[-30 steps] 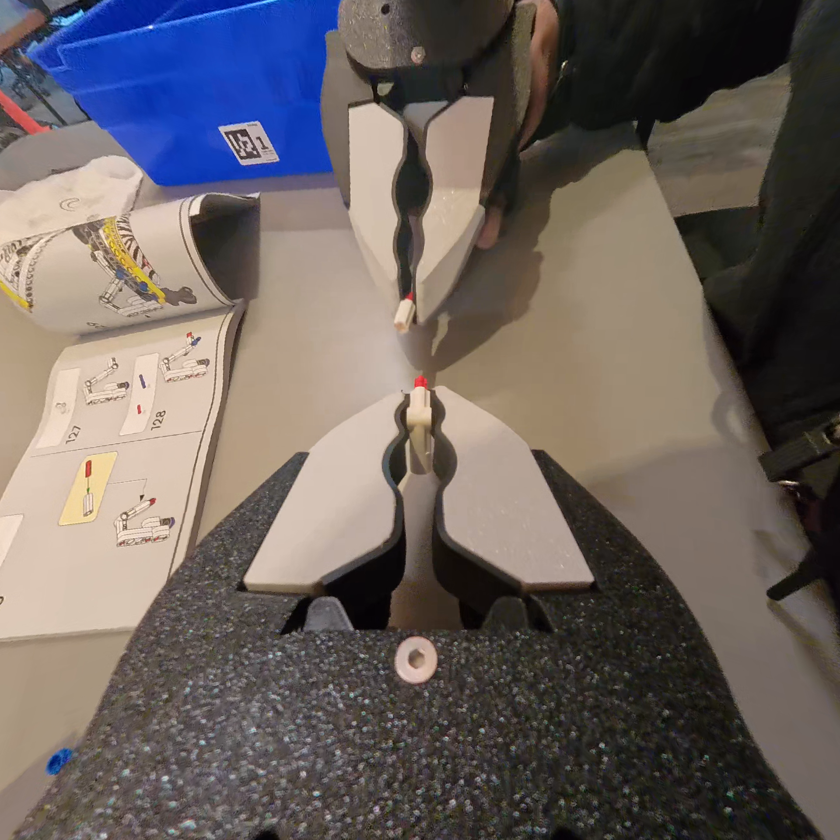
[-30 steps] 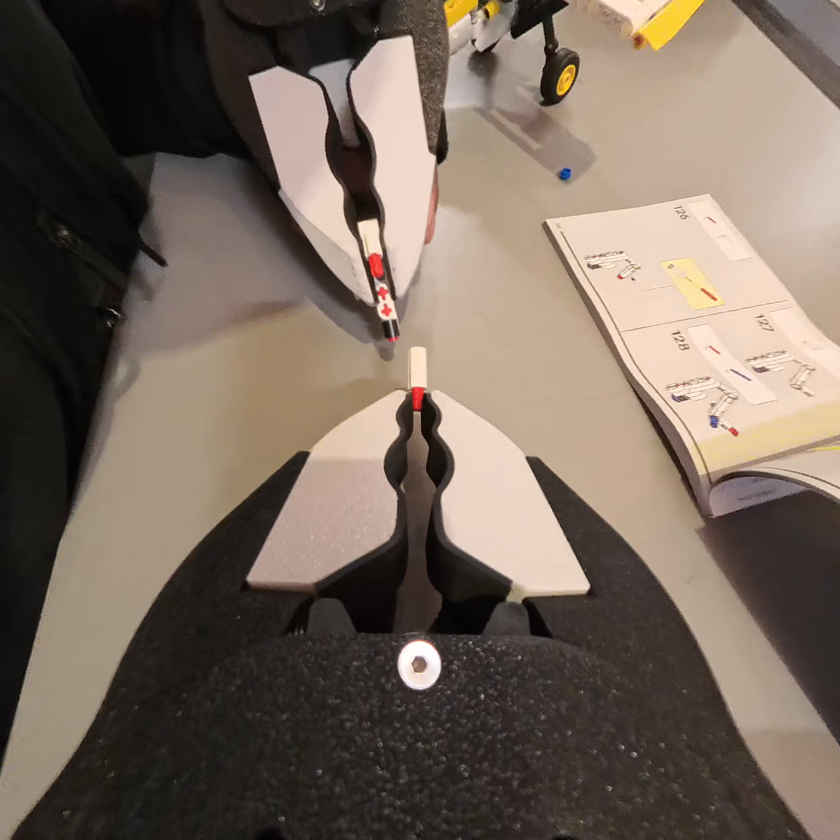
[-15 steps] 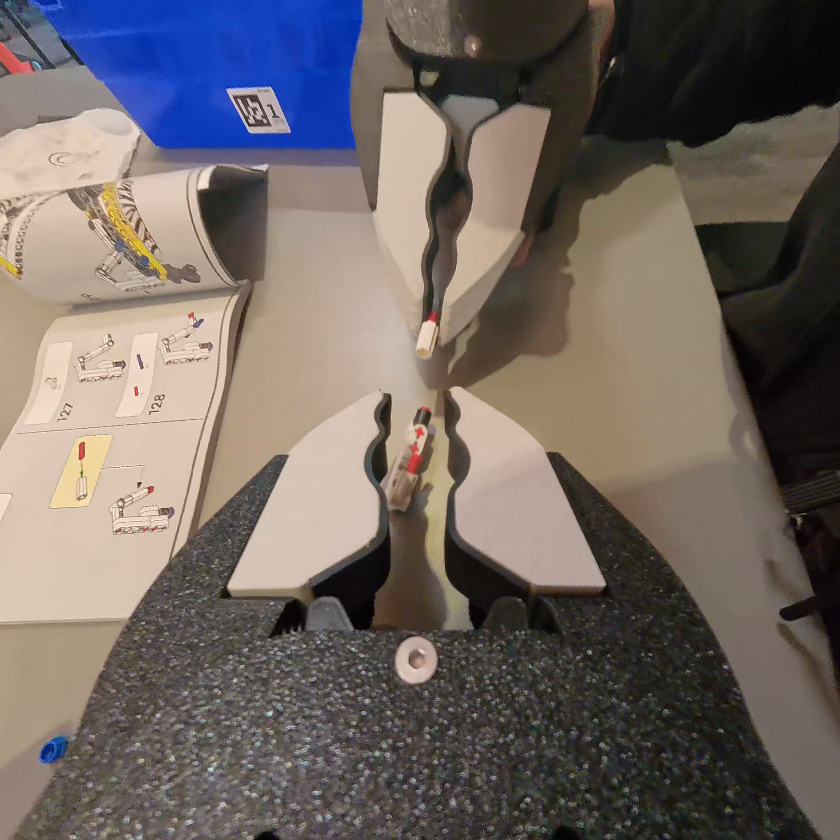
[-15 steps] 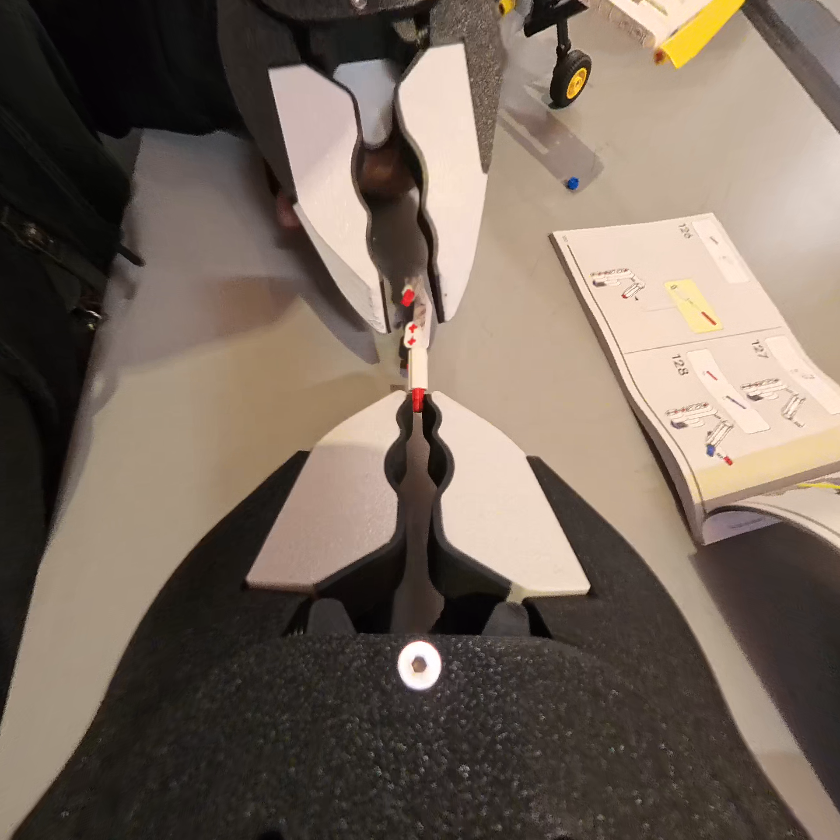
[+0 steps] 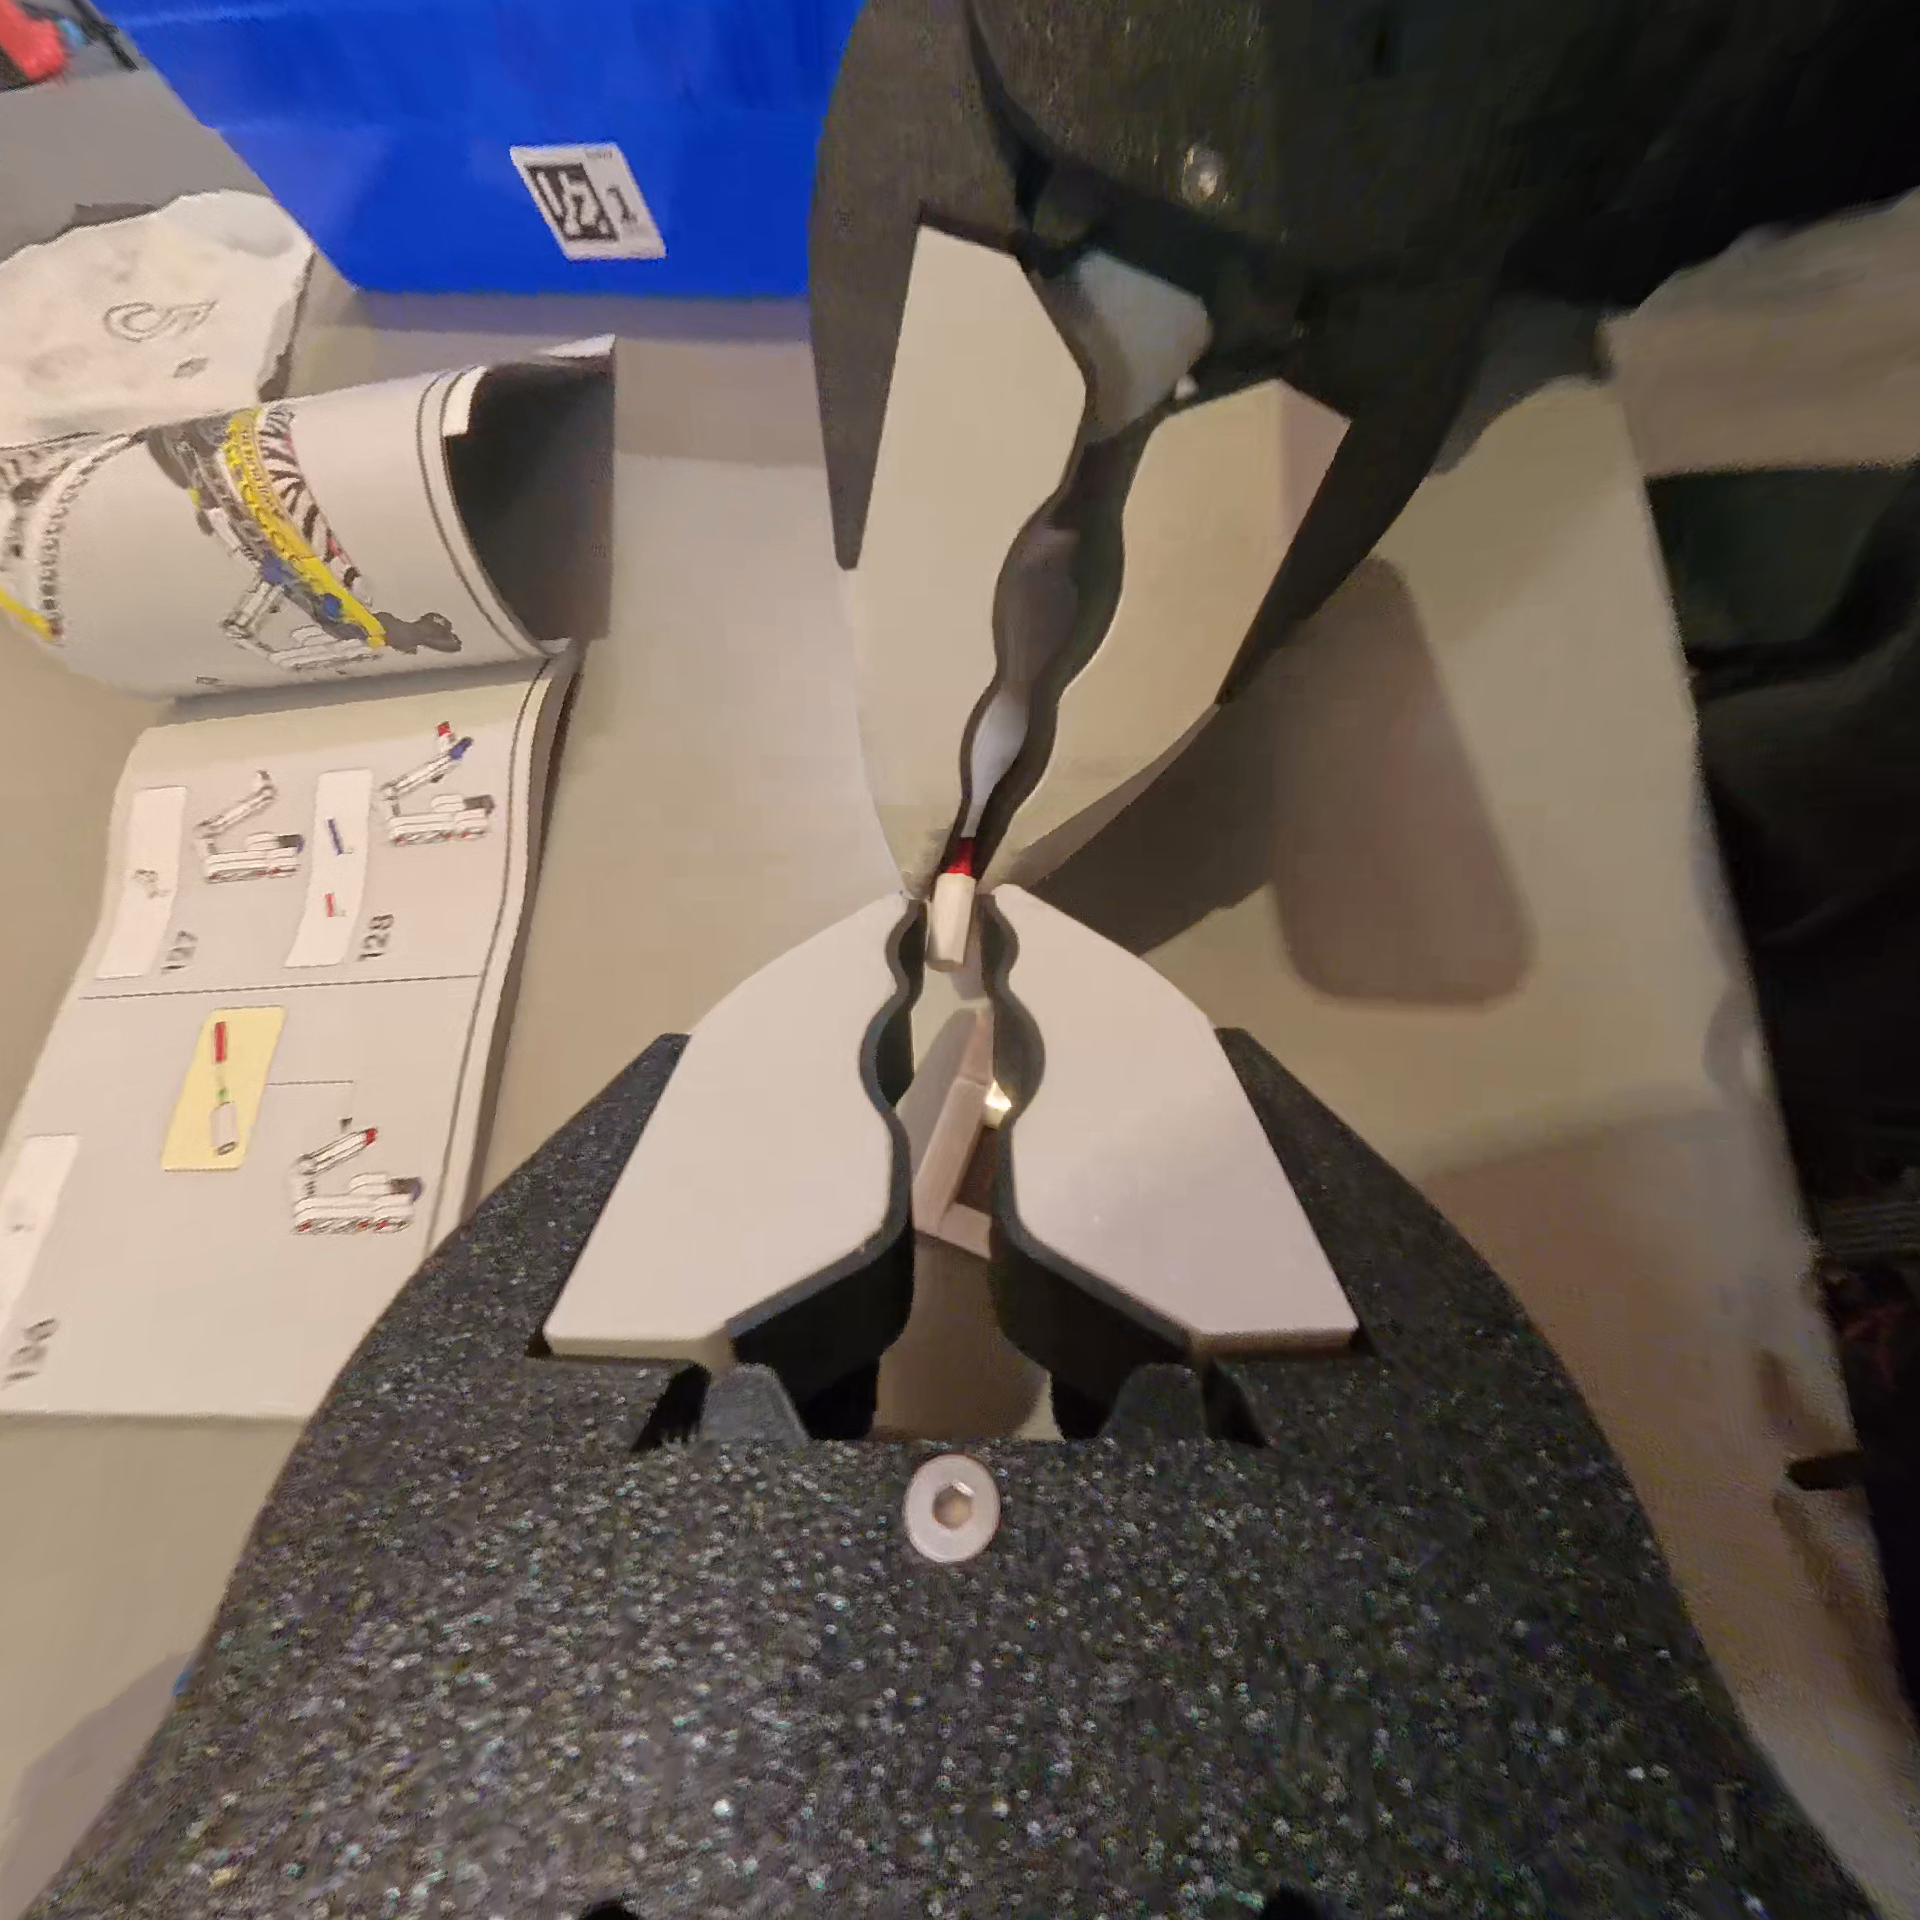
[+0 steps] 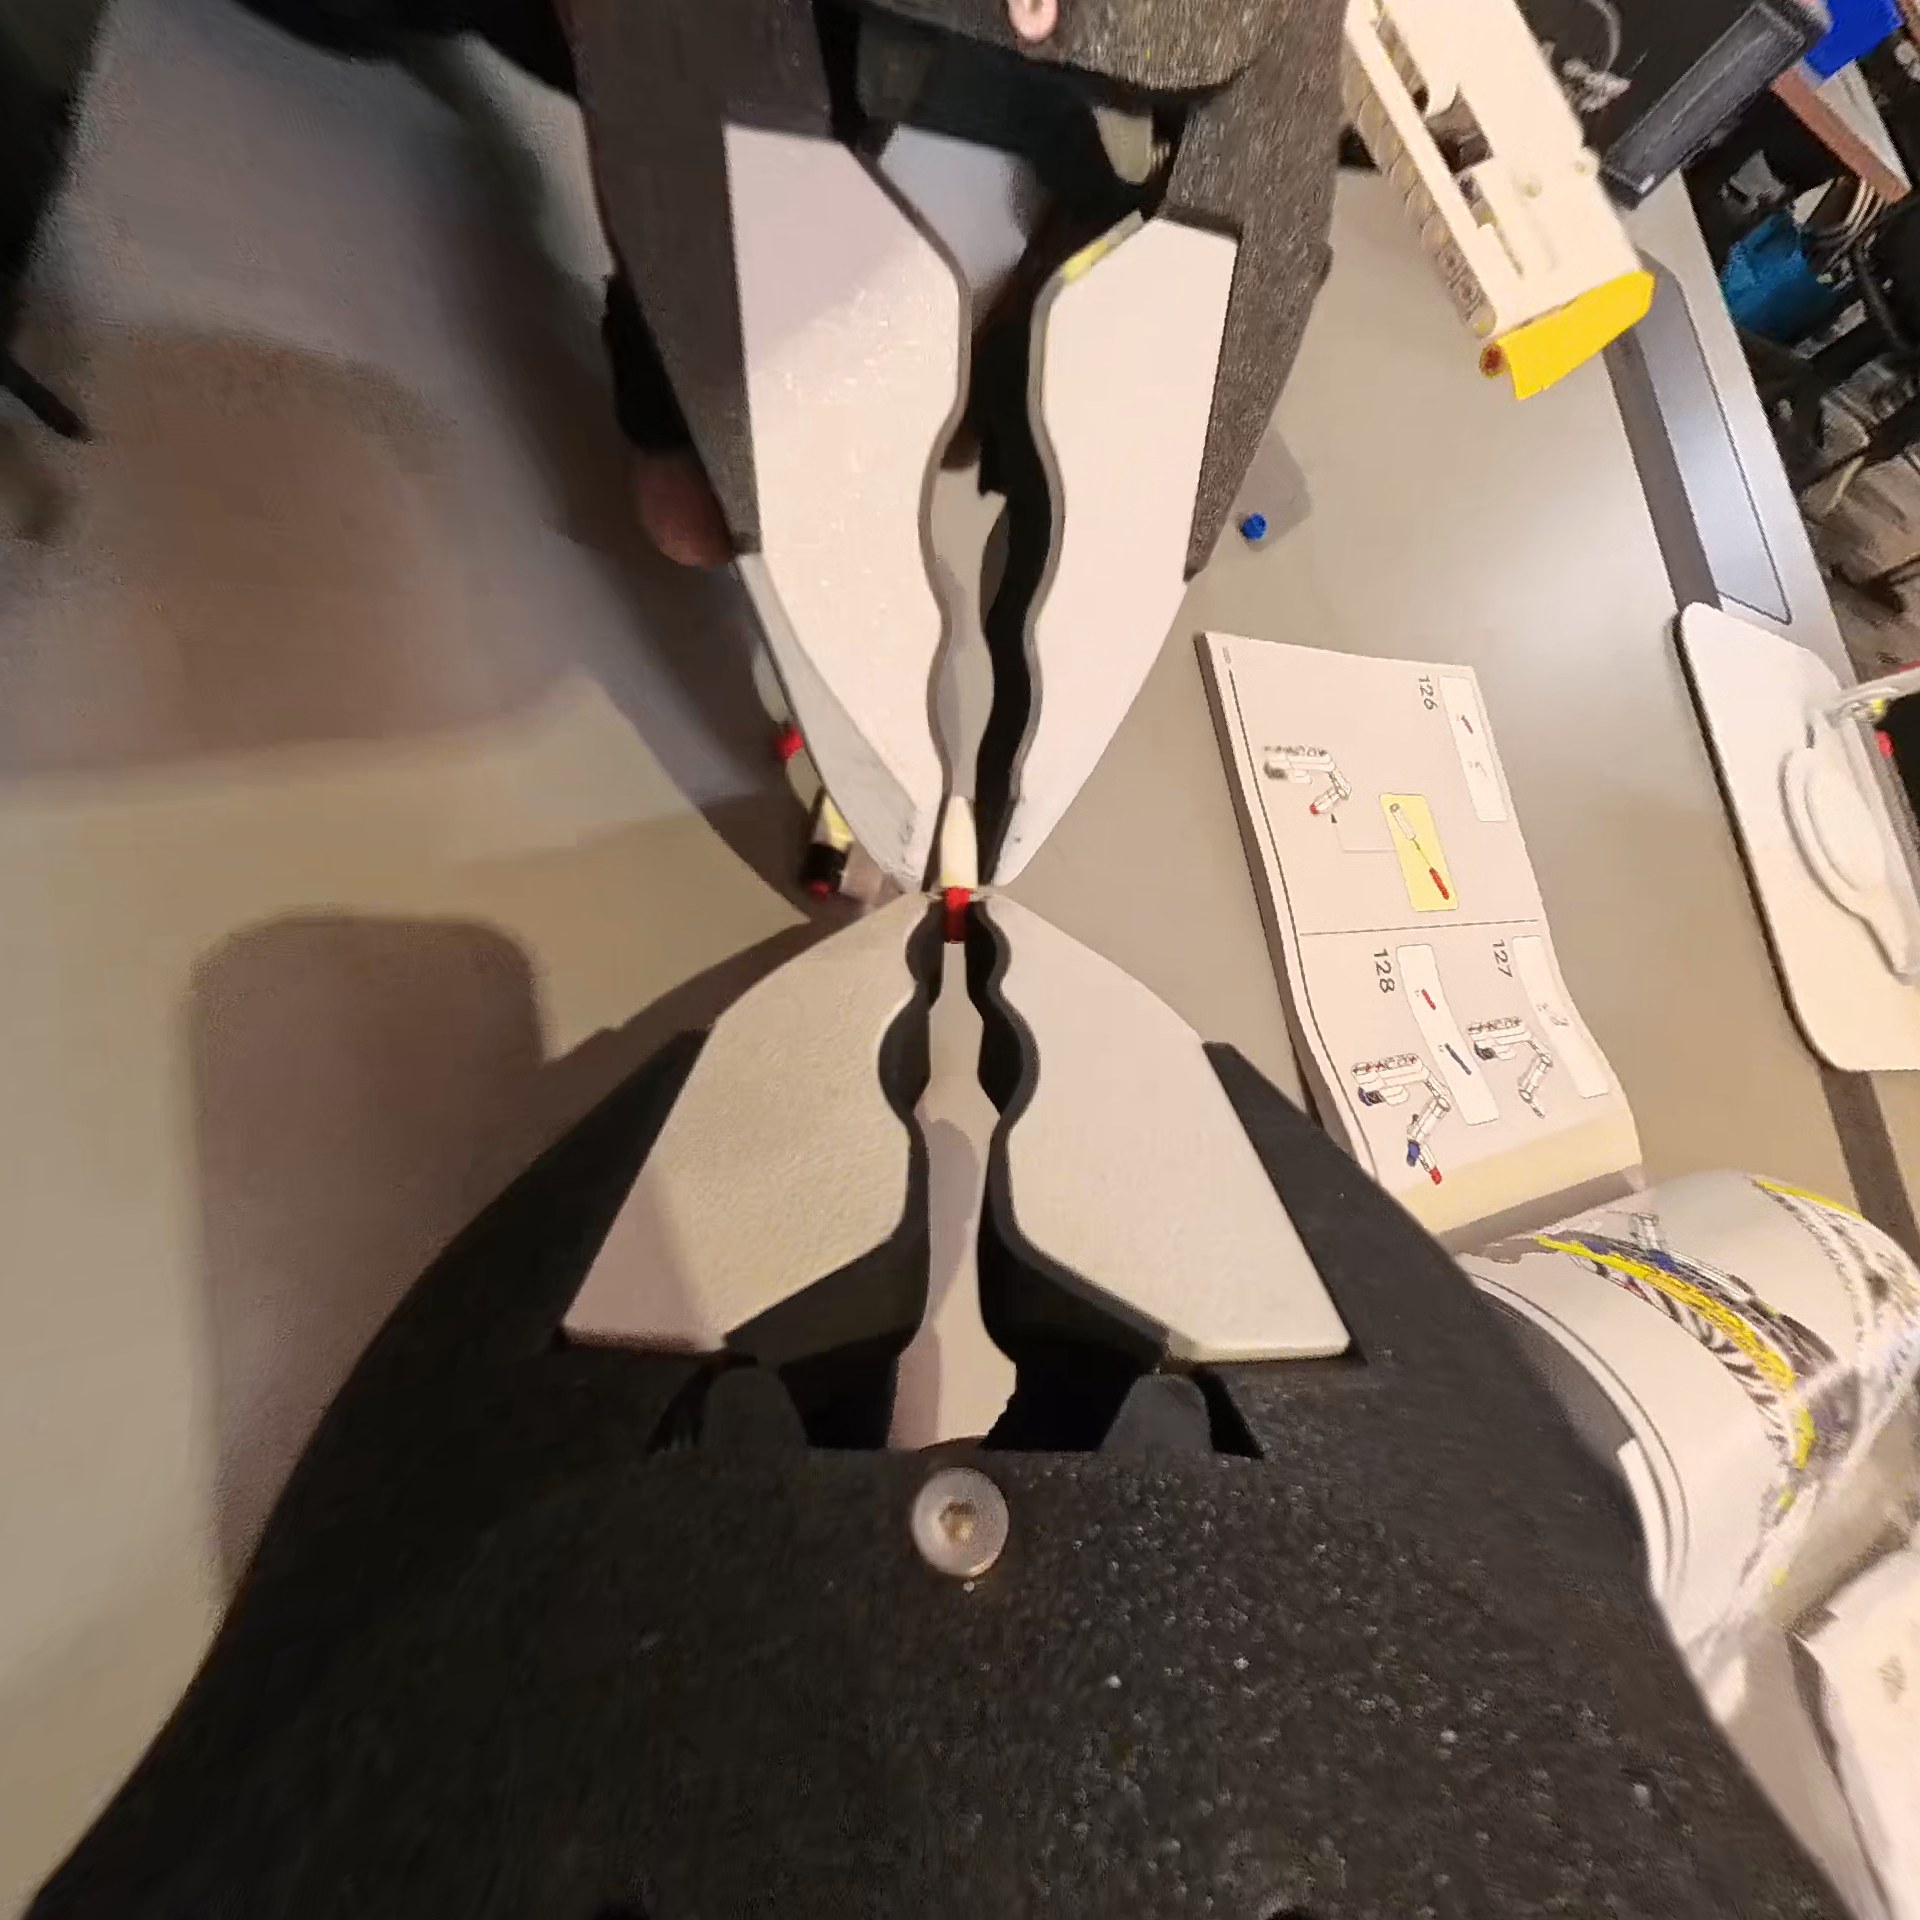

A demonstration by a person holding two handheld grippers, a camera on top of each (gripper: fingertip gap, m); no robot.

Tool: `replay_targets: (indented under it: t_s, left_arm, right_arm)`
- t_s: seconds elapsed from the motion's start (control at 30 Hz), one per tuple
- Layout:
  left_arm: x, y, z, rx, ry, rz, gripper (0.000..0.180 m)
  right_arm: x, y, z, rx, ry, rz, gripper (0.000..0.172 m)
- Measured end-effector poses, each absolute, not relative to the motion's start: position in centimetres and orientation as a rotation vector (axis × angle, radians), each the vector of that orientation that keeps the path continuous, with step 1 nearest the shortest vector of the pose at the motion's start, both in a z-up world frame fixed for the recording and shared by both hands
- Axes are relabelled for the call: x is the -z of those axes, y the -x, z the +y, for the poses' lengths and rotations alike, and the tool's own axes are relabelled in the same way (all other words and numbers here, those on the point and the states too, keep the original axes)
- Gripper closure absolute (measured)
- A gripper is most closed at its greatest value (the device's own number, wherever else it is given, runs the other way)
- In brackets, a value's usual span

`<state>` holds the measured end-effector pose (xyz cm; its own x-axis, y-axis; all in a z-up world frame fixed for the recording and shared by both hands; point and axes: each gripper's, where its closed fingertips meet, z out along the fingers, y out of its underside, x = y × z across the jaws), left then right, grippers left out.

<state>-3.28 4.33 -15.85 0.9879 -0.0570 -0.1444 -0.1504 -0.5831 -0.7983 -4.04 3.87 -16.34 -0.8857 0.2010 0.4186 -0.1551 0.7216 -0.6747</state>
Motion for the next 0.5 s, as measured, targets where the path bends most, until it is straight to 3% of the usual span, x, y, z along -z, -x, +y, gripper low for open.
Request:
replay_targets:
  t_s: [0.5]
  left_arm:
    - [17.1, 4.6, 3.8, -0.644, 2.399, 0.394, 0.167]
  right_arm:
    - [16.8, 4.4, 3.7, -0.741, -0.049, -2.404, 0.168]
